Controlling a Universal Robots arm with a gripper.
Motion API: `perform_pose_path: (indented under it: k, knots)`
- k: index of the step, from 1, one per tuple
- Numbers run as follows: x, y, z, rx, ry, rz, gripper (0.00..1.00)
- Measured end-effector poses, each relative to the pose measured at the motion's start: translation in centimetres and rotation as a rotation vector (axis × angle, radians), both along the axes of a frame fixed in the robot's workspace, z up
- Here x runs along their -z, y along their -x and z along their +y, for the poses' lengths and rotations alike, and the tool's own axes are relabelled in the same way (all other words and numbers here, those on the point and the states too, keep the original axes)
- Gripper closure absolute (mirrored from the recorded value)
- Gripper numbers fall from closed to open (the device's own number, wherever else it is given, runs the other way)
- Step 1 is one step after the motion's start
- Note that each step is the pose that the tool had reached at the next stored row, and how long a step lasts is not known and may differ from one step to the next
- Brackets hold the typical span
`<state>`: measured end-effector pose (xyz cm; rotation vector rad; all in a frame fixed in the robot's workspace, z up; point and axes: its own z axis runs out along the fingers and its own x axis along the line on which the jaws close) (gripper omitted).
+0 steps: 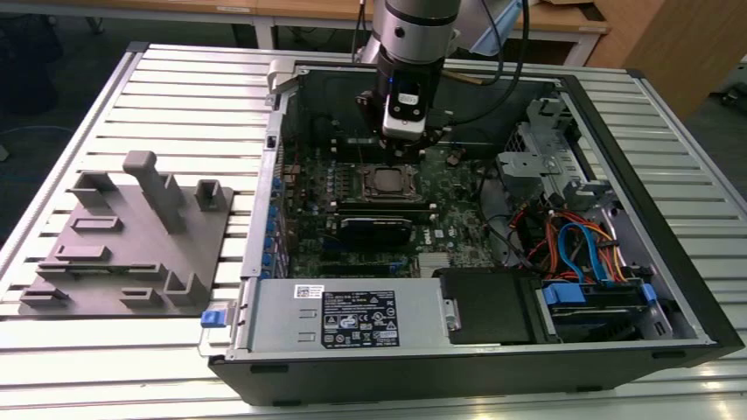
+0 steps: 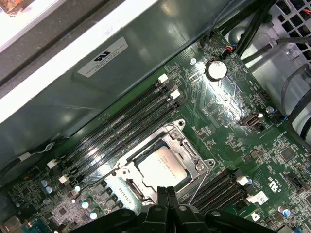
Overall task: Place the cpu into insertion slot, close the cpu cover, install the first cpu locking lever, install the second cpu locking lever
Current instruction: 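Install the first cpu locking lever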
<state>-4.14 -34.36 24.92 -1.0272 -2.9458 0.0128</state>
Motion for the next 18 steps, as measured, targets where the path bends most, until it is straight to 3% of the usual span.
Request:
perform_pose_path:
  k: [7,18]
  knots:
    - [0.0,0.0,0.0,-0.01,-0.0001,0.0001,0.9]
    - [0.0,0.0,0.0,-0.122,-0.0003,0.0,0.9]
